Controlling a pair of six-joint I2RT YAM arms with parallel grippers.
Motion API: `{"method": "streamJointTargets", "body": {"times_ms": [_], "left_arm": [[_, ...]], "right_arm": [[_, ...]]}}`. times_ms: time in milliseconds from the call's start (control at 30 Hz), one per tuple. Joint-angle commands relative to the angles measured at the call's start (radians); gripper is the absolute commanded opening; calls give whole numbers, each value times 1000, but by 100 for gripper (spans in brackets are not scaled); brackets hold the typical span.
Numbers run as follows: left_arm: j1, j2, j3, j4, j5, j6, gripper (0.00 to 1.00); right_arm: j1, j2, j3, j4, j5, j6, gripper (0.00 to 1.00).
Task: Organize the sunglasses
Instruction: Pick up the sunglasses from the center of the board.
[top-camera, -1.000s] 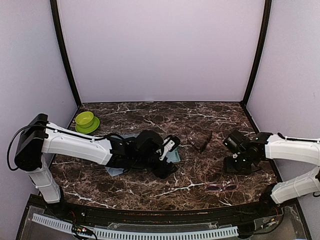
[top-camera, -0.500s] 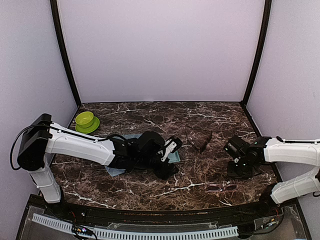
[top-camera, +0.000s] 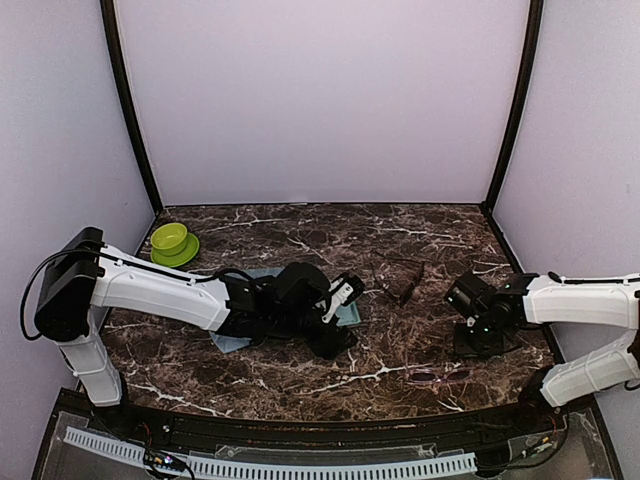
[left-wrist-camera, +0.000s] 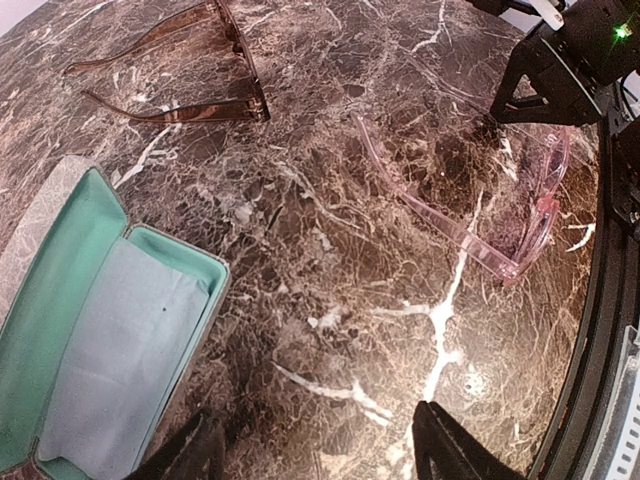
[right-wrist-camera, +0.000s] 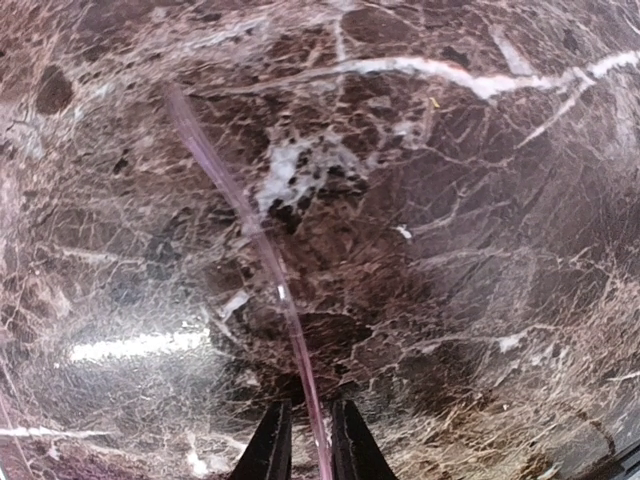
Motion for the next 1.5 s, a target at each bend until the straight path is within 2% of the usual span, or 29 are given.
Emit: {"method": "streamJointTargets", "body": {"times_ms": [0, 167, 333, 467, 533, 633, 700, 833, 1033, 1267, 1467], "left_arm": [[-5, -7, 15, -1, 8, 7, 67], [-5, -21, 15, -3, 9, 3, 67], [-4, -48, 20, -14, -25, 12, 69], [13, -73, 33, -36, -26, 18, 72], [45, -92, 33, -47, 5, 7, 72], [127, -129, 18, -28, 185, -68, 73], [169, -155, 1, -4, 252, -112, 73], [197, -210, -16, -18, 243, -128, 72], [214, -244, -51, -14, 306, -239, 72], [214, -234, -83, -4, 318, -323, 72], [212, -216, -82, 3, 334, -339, 72]], "right_arm": [[-6, 6, 0, 25, 7, -7, 11], [-4, -4, 7, 40, 7, -8, 0], [7, -34, 27, 75, -8, -23, 0], [75, -41, 118, 84, 27, -86, 0], [110, -14, 175, 92, 39, -134, 0], [156, 49, 261, 113, 57, -215, 0], [179, 89, 311, 141, 59, -271, 0], [193, 145, 359, 222, 37, -356, 0], [197, 194, 397, 343, -30, -420, 0], [197, 228, 420, 371, -51, -445, 0], [196, 228, 417, 390, -66, -437, 0]]}}
